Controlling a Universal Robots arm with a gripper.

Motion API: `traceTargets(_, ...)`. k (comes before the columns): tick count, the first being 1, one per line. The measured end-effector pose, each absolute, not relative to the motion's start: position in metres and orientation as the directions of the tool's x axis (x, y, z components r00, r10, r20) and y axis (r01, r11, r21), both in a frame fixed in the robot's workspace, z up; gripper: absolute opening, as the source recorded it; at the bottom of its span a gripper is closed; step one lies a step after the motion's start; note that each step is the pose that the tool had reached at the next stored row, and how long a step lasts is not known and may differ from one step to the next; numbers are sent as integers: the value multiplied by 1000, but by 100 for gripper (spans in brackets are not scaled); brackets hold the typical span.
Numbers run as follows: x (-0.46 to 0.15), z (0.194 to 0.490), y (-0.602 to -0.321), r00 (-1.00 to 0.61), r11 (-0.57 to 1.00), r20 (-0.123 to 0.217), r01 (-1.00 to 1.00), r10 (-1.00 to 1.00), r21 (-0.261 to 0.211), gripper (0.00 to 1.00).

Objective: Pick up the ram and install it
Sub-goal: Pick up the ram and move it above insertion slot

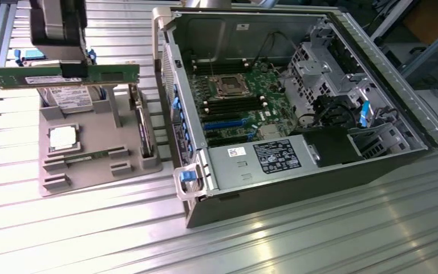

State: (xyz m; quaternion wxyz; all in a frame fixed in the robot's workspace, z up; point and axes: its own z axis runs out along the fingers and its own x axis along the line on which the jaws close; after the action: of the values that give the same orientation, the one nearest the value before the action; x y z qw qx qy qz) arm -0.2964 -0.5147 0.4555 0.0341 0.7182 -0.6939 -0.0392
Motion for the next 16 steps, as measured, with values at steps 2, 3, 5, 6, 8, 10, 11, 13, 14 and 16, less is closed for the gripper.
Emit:
traceTargets(2,-279,454,-515,34,-35,-9,-994,-999,108,13)
traceTargets(3,-273,454,-515,34,-35,-9,-994,-999,108,13)
traceTargets(5,-261,453,-515,34,-35,-9,-993,-999,108,13)
traceTargets(6,-255,453,-515,34,-35,-9,-993,-999,109,13)
traceTargets(8,-248,452,-515,34,-35,-9,-993,-999,109,13)
traceTargets(10,-242,452,-515,34,-35,-8,-993,-999,109,13)
traceTargets(11,-240,452,-515,34,-35,-8,-993,-999,109,13)
traceTargets(13,-233,452,-515,34,-35,-8,-993,-999,109,13)
traceTargets(14,-226,451,-515,34,-35,-8,-993,-999,109,13)
traceTargets(16,-221,451,-515,34,-35,-8,-993,-999,109,13)
